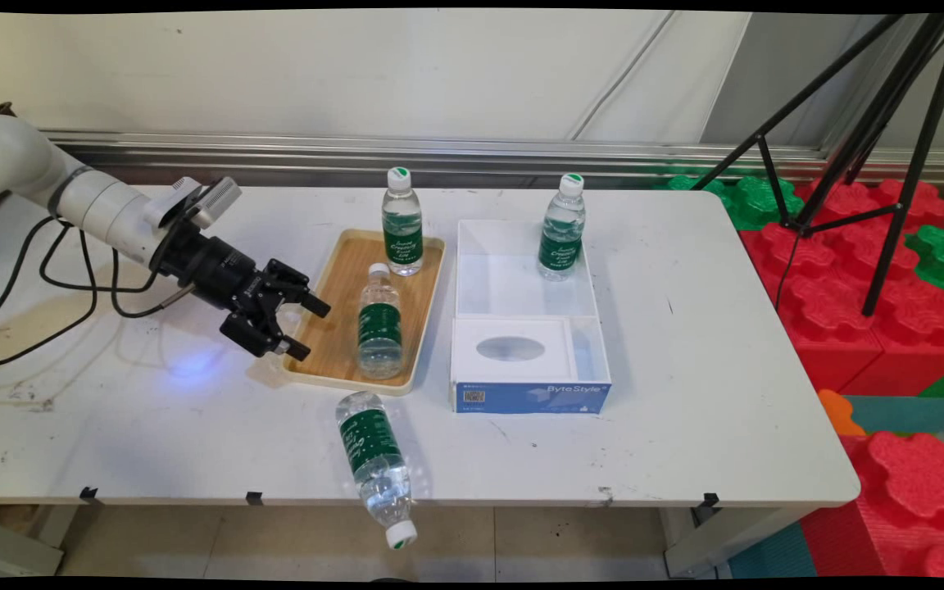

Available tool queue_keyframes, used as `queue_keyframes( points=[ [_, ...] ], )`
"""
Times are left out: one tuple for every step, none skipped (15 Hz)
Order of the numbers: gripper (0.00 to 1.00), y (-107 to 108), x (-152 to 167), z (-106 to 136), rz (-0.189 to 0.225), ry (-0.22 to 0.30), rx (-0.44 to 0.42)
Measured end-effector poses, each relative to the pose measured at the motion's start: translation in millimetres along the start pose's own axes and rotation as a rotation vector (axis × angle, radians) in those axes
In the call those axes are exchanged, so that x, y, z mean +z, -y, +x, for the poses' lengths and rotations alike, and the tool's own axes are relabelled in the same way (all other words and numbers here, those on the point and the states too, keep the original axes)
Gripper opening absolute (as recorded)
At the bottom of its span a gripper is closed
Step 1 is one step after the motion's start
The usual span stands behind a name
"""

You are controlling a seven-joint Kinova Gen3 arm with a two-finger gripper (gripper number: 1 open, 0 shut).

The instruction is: Pick up the green bottle from the white box

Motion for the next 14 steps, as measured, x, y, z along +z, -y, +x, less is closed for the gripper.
queue_keyframes(
  points=[
    [1.00,-0.1,-0.3,-0.6,-0.001,0.002,-0.001],
    [1.00,-0.3,-1.1,-0.7,-0.001,0.004,-0.003],
    [1.00,-0.4,-2.2,0.2,0.000,0.005,-0.005],
    [1.00,-0.7,-4.0,1.4,0.002,0.005,-0.006],
    [1.00,-1.0,-6.6,3.9,0.005,0.003,-0.008],
    [1.00,-1.5,-9.2,7.4,0.007,-0.001,-0.009],
    [1.00,-1.5,-14.8,8.6,0.003,-0.004,-0.006],
    [1.00,-2.0,-16.7,14.0,0.004,-0.011,-0.006],
    [1.00,-2.3,-17.9,20.0,0.006,-0.020,-0.006],
    [1.00,-2.4,-18.1,24.7,0.007,-0.027,-0.006],
    [1.00,-2.3,-17.8,30.6,0.009,-0.036,-0.005],
    [1.00,-1.6,-16.0,40.2,0.011,-0.051,-0.002],
    [1.00,-1.0,-14.1,47.1,0.012,-0.061,0.000],
    [1.00,-0.3,-12.6,51.9,0.014,-0.070,0.002]
  ],
)
